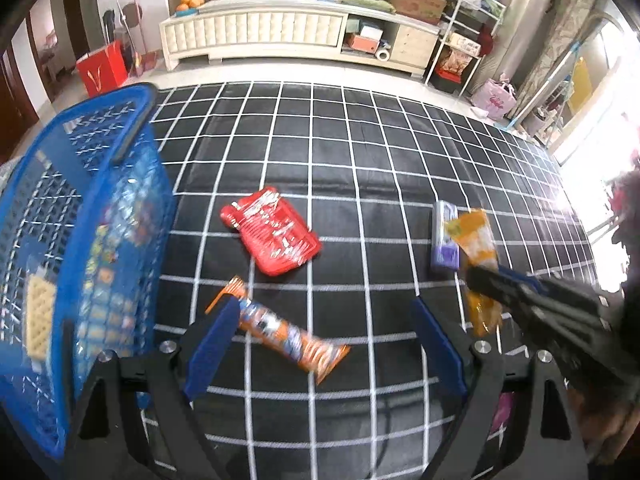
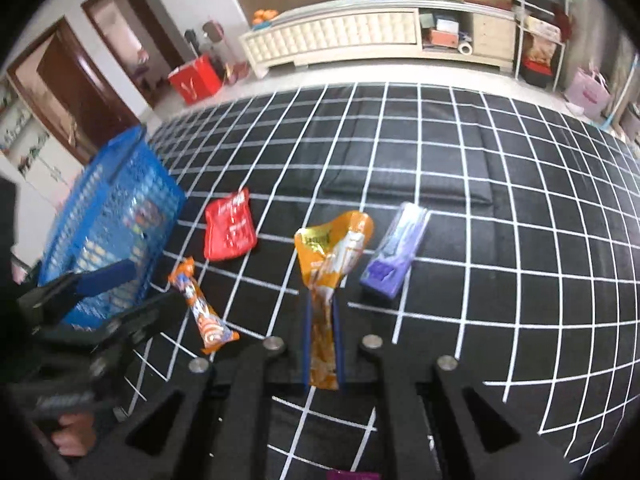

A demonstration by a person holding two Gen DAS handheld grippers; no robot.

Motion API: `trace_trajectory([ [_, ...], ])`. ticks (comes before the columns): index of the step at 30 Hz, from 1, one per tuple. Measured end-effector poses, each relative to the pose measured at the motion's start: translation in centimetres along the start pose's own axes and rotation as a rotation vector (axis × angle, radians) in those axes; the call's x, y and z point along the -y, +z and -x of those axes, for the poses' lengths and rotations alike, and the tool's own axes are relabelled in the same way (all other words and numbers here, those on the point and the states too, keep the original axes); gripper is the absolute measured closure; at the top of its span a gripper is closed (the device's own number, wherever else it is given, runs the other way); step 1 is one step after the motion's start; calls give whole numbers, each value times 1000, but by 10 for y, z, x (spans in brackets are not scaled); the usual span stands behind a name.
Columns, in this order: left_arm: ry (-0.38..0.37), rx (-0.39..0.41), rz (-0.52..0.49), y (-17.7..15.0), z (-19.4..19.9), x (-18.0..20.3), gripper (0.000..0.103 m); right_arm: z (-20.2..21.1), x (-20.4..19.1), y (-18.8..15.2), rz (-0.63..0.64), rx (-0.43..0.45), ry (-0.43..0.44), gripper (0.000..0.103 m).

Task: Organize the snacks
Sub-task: 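Grasp the red sauce packet with left tool while right holds the pouch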

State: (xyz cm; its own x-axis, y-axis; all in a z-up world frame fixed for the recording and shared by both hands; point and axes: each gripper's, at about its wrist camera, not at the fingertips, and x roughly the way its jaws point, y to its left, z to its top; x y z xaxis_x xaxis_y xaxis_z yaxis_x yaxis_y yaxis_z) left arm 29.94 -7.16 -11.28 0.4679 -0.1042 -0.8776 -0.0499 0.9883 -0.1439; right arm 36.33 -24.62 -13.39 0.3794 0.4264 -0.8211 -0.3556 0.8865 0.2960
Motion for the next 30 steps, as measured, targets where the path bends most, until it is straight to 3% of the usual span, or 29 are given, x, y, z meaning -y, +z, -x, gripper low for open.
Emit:
trace_trajectory([
  [12, 100, -135, 136, 53, -67, -16, 17, -19, 25, 12, -46, 0, 77, 91],
  [20, 157, -193, 206, 67, -103, -30, 17, -28, 29, 13, -45, 2, 122, 91],
  [30, 194, -201, 252, 71, -120, -40, 17, -32, 34, 9, -41, -6, 141, 91],
])
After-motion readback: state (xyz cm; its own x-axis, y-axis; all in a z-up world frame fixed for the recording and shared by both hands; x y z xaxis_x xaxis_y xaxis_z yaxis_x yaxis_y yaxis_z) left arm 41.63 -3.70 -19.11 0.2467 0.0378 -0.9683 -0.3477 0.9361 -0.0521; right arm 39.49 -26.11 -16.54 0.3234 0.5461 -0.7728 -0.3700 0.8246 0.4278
